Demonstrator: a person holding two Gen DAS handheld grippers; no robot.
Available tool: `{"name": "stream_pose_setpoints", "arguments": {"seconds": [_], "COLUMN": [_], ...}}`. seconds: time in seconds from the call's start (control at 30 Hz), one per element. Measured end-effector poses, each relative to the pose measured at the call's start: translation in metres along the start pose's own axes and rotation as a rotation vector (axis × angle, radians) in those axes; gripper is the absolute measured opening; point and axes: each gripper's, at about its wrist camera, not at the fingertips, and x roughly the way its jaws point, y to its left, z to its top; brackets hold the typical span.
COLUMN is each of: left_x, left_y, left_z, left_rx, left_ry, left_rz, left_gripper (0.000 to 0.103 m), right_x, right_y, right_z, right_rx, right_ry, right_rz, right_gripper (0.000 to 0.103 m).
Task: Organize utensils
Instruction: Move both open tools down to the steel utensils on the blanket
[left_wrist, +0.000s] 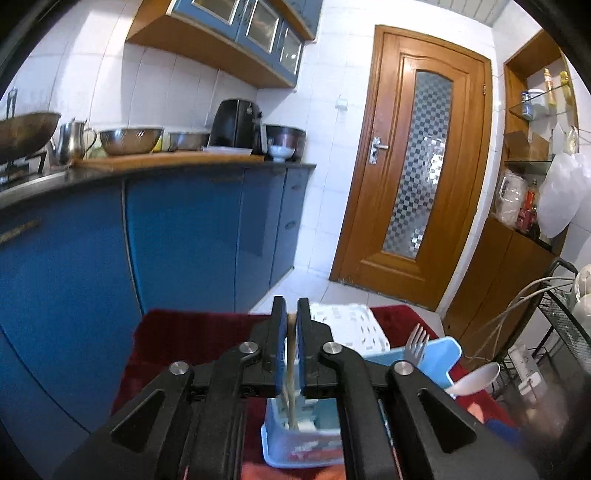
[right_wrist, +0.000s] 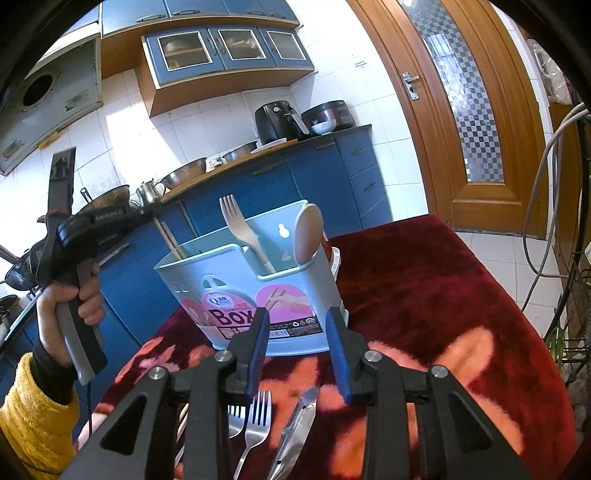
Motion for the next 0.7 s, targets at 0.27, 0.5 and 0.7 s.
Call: {"name": "stream_pose_setpoints", "arguments": {"seconds": [0.27, 0.5, 0.7], "left_x": [-0.027, -0.064, -0.096], "left_y": [0.001, 0.0, 0.0], "left_z": [-0.016, -0.034, -0.054], "left_rx": [0.013, 0.001, 0.003], "left_ry": [0.051, 0.081, 0.122], "left_rz": [-0.004, -0.006, 0.011], "left_gripper": [0.031, 0.035, 0.035], "right_x": [-0.014, -0.029, -0.039], "right_y": [0.011, 0.027, 0.039], "right_z": [0.001, -0.001, -0.008], "right_rx": [0.0, -0.024, -0.045], "right_ry": [-0.001, 0.026, 0.063], "right_rz": [-0.001, -0.019, -0.039], "right_gripper": [0.036, 0.036, 0.036]}}
